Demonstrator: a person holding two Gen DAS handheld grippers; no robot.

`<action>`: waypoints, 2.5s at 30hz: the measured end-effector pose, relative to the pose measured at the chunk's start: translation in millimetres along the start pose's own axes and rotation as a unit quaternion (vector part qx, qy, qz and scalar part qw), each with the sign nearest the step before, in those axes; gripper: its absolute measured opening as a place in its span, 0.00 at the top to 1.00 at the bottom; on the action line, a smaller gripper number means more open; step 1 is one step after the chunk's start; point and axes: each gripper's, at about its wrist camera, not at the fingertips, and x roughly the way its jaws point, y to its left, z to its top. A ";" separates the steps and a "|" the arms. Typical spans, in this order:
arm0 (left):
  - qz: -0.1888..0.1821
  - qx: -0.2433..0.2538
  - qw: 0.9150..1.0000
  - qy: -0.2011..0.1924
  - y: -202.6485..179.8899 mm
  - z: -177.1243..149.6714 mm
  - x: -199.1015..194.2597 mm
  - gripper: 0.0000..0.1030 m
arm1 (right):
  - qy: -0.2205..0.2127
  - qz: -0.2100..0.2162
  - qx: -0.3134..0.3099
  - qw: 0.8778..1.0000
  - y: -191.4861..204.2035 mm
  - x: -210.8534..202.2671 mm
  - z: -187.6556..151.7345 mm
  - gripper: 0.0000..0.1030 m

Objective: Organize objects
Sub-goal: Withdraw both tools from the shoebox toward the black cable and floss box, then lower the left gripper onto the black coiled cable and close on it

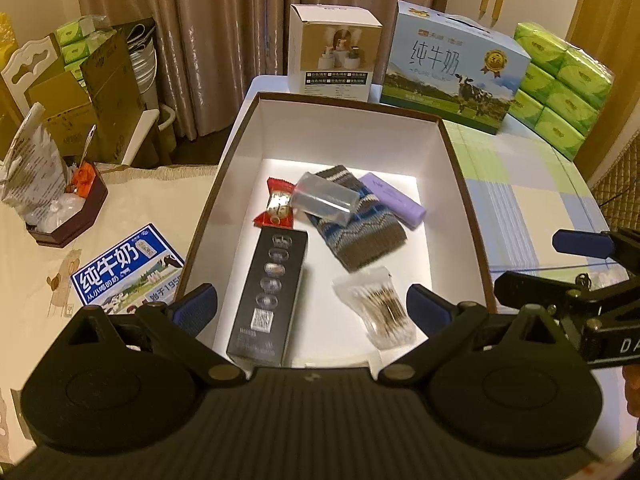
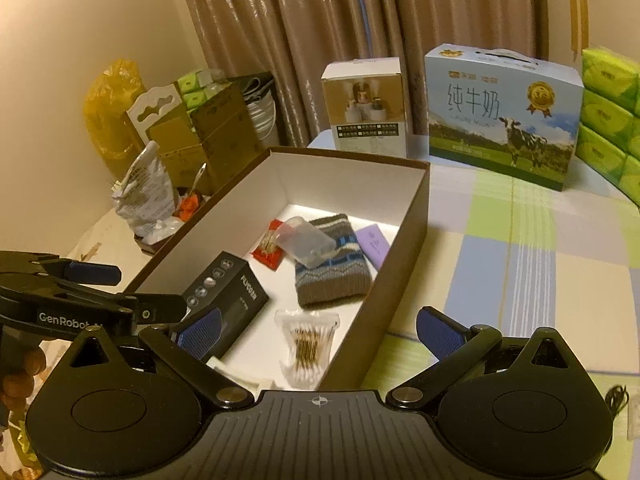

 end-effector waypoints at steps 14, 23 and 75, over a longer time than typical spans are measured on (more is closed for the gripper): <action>-0.001 0.002 1.000 0.010 -19.6 -43.1 -29.9 0.03 | 0.010 0.007 0.009 1.000 3.7 -35.7 -36.7 0.02; -0.002 0.007 1.000 0.021 -44.8 -65.0 -39.4 0.03 | 0.018 0.004 0.019 1.000 -11.6 -60.6 -59.0 0.02; -0.056 0.078 0.992 0.080 -264.8 -86.9 13.4 0.03 | 0.062 -0.111 0.130 0.983 -231.3 -149.4 -134.3 0.02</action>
